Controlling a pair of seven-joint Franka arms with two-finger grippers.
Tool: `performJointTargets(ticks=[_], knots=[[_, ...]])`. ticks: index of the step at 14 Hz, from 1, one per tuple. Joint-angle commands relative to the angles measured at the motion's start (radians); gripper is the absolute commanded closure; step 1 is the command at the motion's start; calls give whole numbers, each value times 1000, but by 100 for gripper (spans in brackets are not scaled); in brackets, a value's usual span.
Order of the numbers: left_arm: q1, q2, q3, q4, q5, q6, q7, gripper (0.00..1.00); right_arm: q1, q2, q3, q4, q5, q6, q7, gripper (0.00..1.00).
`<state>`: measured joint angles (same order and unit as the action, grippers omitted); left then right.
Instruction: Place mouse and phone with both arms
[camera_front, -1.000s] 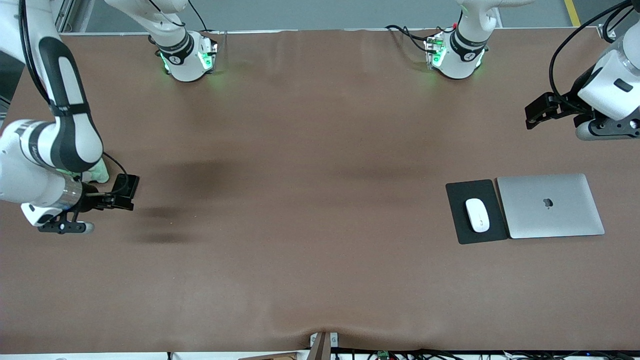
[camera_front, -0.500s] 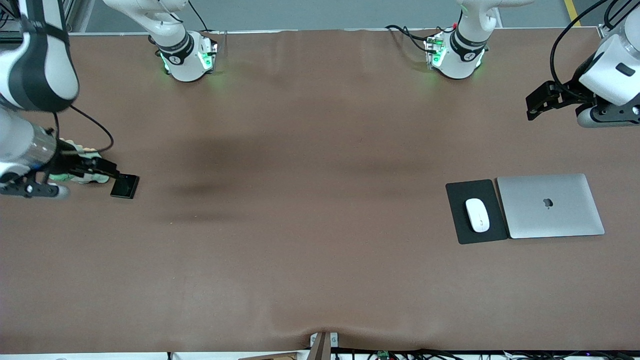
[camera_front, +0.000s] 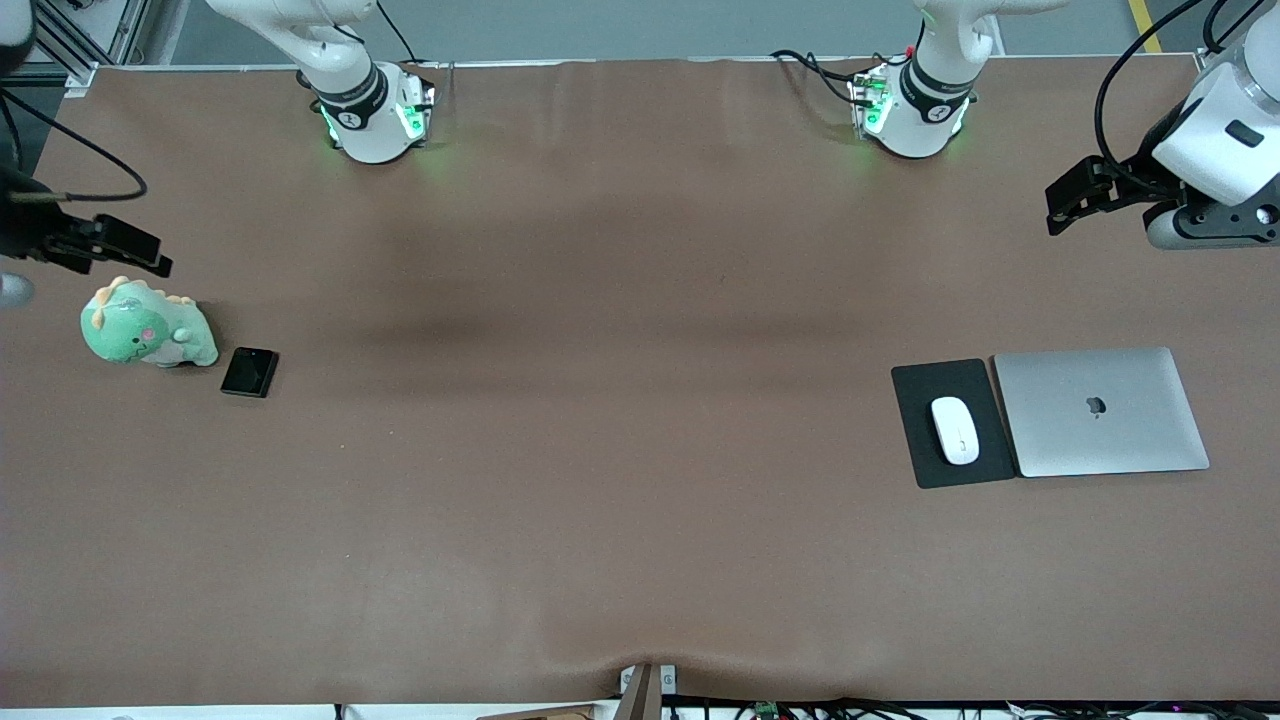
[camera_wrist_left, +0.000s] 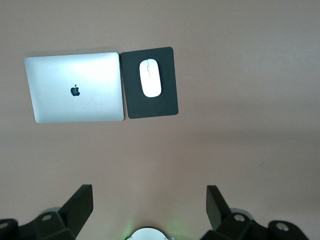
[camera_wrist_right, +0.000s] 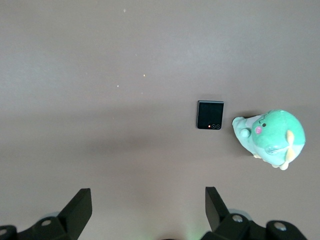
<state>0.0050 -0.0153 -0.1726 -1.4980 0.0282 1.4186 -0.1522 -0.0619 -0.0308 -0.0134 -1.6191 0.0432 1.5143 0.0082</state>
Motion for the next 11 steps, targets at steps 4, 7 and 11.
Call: performJointTargets(ticks=[4, 7, 11], knots=[[1, -22, 8, -11, -14, -20, 23, 0, -1, -40, 9, 16, -5, -65, 85, 0], [1, -22, 8, -7, -10, -20, 22, 0, -1, -35, 6, 42, -8, -62, 88, 0], [-2, -17, 8, -4, -8, -20, 16, 0, 4, -31, 6, 54, -9, -68, 87, 0]])
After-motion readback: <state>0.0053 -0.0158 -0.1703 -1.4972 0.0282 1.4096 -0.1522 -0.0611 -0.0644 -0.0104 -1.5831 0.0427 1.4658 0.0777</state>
